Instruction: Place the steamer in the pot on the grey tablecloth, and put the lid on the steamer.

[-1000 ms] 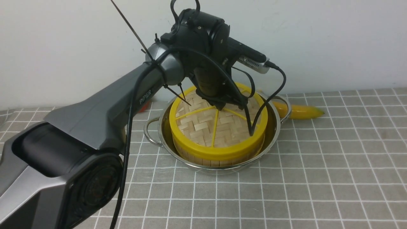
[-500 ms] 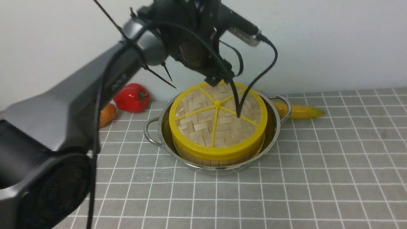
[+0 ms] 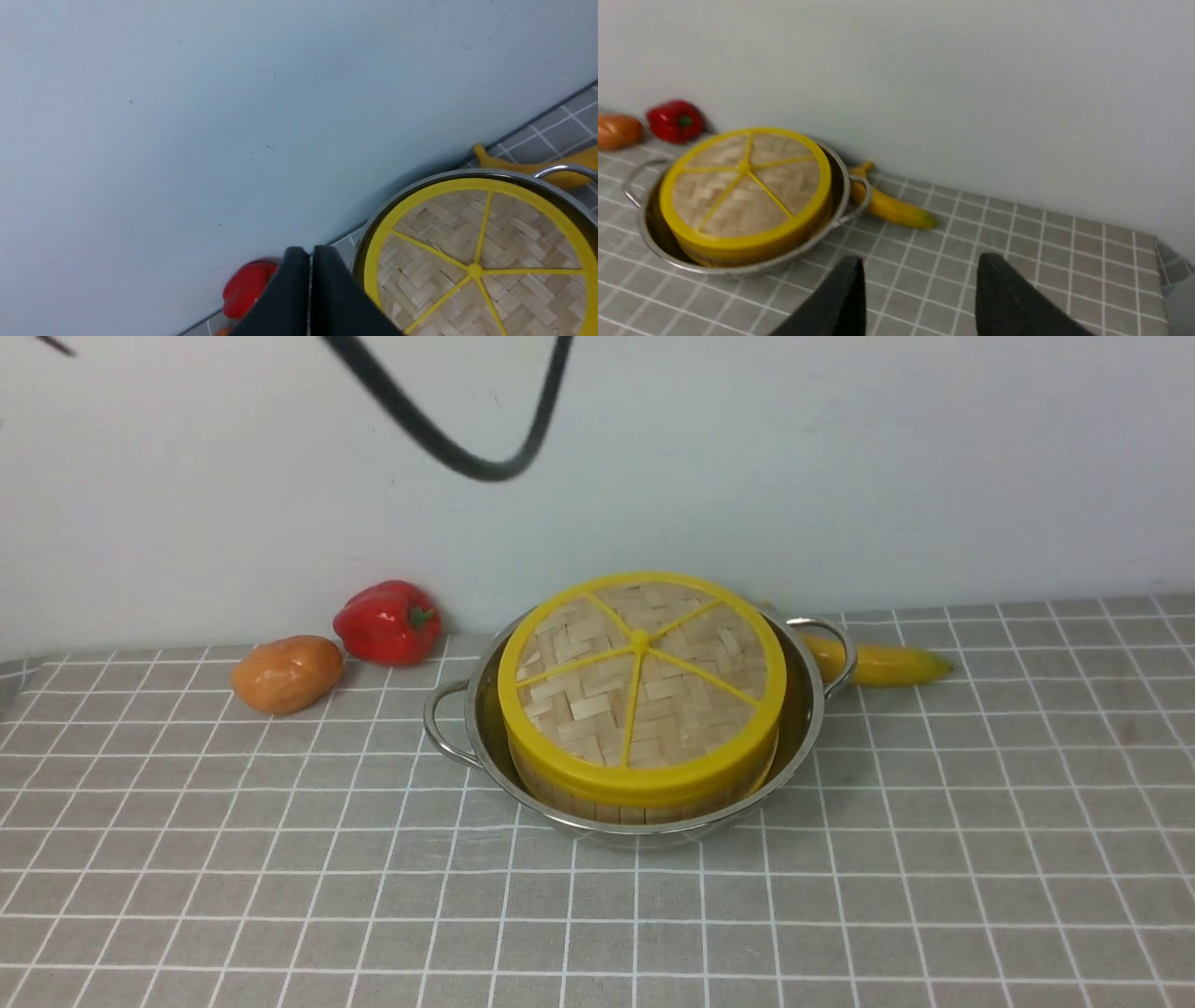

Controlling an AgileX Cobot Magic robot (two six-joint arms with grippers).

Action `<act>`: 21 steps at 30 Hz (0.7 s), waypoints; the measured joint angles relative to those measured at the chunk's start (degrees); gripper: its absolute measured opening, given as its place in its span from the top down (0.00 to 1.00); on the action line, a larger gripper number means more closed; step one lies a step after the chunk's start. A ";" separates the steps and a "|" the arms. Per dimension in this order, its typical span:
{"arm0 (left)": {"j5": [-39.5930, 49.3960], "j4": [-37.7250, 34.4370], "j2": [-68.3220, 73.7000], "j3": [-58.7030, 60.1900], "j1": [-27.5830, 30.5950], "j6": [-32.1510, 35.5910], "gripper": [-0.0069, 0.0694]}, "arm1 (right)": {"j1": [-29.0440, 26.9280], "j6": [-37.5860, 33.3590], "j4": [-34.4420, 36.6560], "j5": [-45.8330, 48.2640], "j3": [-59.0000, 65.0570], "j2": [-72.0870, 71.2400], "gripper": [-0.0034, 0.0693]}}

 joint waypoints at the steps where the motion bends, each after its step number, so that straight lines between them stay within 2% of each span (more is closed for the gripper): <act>1: 0.00 -0.40 -1.94 1.53 0.00 -0.09 0.94 | 0.00 0.98 -1.01 -1.65 3.33 -1.44 0.57; 5: 0.06 -2.57 -8.02 10.23 0.00 -0.48 0.94 | 0.00 5.97 -5.65 -10.80 18.85 -8.57 0.74; 8: -0.36 -4.03 -13.12 19.01 0.00 -0.85 0.94 | 0.00 9.04 -8.07 -14.19 27.19 -12.67 0.83; 12: -6.03 -4.67 -21.29 34.26 0.00 -2.95 0.94 | 0.00 11.89 -10.09 -15.74 36.59 -17.79 0.93; 17: -13.82 -4.81 -31.55 52.05 0.00 -6.73 0.94 | 0.00 12.47 -11.19 -16.50 39.44 -19.70 0.97; 21: -18.56 -5.30 -38.28 61.43 0.00 -9.95 0.94 | 0.00 12.47 -10.55 -17.02 39.48 -19.74 0.97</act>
